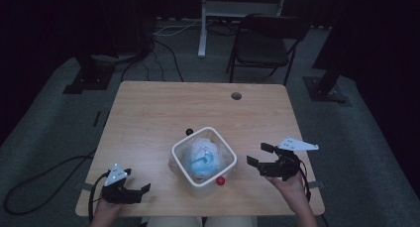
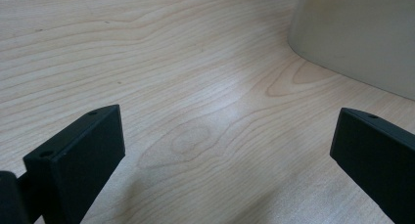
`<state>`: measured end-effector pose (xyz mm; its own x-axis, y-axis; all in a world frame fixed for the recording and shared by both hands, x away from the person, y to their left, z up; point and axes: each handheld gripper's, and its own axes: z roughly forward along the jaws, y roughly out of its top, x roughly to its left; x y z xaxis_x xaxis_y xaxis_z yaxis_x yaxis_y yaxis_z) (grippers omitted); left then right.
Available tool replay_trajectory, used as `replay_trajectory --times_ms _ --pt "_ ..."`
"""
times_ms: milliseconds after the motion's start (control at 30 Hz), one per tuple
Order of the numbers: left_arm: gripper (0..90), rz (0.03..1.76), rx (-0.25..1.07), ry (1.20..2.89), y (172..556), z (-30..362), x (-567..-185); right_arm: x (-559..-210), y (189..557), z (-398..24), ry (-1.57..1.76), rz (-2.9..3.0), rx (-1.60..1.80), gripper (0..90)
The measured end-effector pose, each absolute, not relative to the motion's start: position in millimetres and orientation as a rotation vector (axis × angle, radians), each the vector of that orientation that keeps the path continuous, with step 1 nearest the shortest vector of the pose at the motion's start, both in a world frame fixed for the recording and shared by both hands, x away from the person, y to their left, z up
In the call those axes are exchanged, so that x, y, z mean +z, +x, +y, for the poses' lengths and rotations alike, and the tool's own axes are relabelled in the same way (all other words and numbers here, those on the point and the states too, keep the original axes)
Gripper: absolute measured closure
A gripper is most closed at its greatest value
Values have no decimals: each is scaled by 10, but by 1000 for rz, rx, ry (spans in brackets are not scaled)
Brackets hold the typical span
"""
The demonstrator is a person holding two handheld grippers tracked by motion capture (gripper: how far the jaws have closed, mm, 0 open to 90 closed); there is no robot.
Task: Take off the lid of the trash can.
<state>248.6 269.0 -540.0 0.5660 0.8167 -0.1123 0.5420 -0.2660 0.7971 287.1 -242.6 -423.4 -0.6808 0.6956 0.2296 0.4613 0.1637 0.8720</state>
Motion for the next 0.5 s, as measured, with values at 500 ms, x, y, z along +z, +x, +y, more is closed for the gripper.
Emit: replay_trajectory --times_ms 500 --pt "2 1086 396 1948 2476 2696 -5401 -3946 3125 -2157 1147 2242 1497 168"
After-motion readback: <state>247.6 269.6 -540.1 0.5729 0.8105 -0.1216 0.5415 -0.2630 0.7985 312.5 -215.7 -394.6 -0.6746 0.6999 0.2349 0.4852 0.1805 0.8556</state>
